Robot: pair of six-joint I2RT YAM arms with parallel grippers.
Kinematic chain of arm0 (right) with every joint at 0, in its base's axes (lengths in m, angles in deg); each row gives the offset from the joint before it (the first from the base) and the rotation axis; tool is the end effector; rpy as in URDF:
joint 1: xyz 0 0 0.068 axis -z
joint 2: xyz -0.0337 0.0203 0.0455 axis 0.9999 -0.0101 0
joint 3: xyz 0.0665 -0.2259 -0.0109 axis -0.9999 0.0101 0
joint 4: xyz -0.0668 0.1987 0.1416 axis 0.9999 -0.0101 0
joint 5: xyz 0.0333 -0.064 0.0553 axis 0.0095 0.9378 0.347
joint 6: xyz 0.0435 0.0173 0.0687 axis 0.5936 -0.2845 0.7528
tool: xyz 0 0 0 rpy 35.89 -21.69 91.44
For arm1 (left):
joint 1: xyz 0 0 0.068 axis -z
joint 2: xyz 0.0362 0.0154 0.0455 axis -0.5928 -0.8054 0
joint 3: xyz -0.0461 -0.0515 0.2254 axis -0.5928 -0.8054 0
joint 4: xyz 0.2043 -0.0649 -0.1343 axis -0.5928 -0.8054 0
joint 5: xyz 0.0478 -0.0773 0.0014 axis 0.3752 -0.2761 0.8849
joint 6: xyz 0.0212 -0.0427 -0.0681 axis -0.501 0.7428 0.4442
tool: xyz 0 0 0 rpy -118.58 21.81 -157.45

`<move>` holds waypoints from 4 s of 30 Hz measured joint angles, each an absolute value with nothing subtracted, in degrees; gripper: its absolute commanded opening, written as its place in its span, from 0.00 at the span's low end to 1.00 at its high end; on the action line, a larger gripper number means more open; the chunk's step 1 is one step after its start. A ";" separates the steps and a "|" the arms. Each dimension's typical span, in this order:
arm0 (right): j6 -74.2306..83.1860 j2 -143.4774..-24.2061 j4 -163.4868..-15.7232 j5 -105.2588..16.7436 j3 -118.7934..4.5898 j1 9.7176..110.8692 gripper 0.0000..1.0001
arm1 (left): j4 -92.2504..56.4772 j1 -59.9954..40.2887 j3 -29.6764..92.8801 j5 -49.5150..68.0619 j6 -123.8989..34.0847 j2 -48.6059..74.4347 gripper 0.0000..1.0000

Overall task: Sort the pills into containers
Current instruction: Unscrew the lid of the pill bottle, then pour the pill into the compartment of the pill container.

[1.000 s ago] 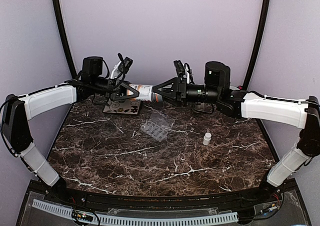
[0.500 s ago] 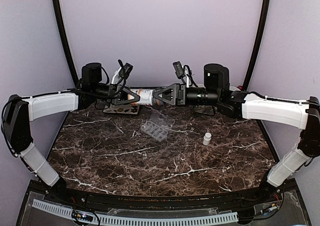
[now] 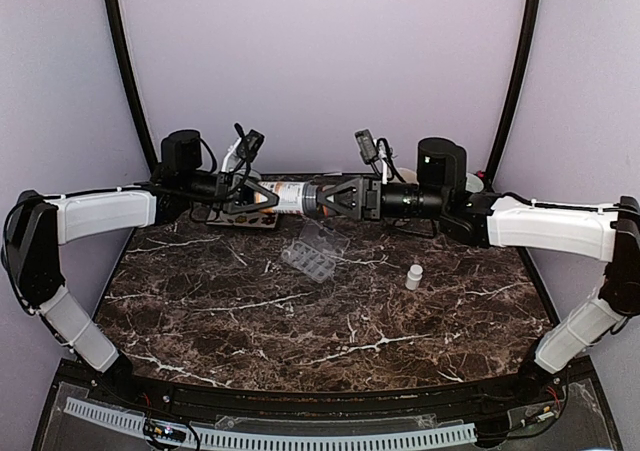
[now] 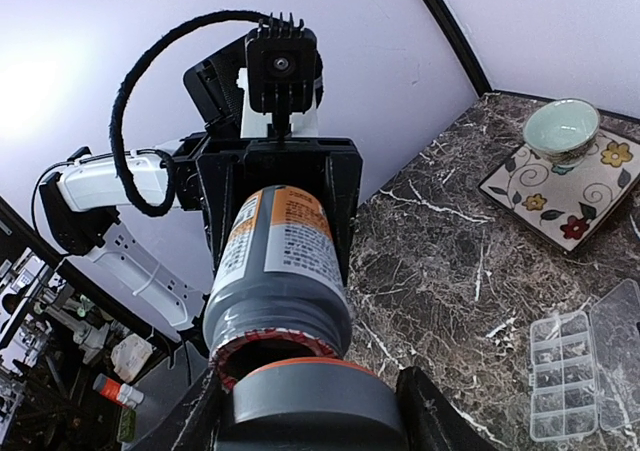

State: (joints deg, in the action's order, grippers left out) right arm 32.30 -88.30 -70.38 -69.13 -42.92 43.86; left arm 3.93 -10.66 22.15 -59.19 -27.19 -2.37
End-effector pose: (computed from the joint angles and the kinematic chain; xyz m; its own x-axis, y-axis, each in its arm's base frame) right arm 0.2360 0.2964 0.2840 -0.6099 0.0626 -0.7900 -0.7658 0.2100 0.6079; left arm 0.2845 -0.2153 0.2749 -0.5323 0.1315 -0.8363 0.8186 -0.1717 -0.5481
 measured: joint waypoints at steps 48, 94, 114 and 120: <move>31.99 -82.57 -67.19 -63.88 -34.46 44.97 0.47 | 45.18 -14.62 -10.35 -35.44 -16.81 -2.86 0.00; 31.16 -81.83 -67.16 -62.48 -33.52 44.97 0.47 | 37.15 -13.35 -11.16 -20.49 -27.93 -11.42 0.00; 31.16 -81.83 -67.16 -62.48 -33.52 44.97 0.47 | 28.39 -11.71 -6.15 -17.64 -32.56 -11.55 0.00; 31.14 -81.83 -67.16 -62.48 -33.52 44.97 0.47 | 26.62 -11.60 -4.89 -17.23 -33.48 -12.39 0.00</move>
